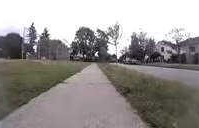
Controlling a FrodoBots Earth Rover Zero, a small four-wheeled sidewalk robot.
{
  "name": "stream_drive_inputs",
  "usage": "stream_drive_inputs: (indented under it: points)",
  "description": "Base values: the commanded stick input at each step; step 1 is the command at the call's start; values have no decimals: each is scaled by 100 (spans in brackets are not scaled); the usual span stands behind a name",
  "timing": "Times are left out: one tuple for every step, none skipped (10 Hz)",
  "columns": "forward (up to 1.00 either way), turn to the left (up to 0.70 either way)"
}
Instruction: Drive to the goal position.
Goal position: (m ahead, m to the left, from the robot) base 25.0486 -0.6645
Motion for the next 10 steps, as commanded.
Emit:
stream_drive_inputs:
  points:
    - [70, 35]
    - [70, 35]
    - [70, 28]
    - [70, 0]
    - [70, 0]
    - [70, 0]
    - [70, 0]
    - [70, 0]
    - [70, 0]
    - [70, 0]
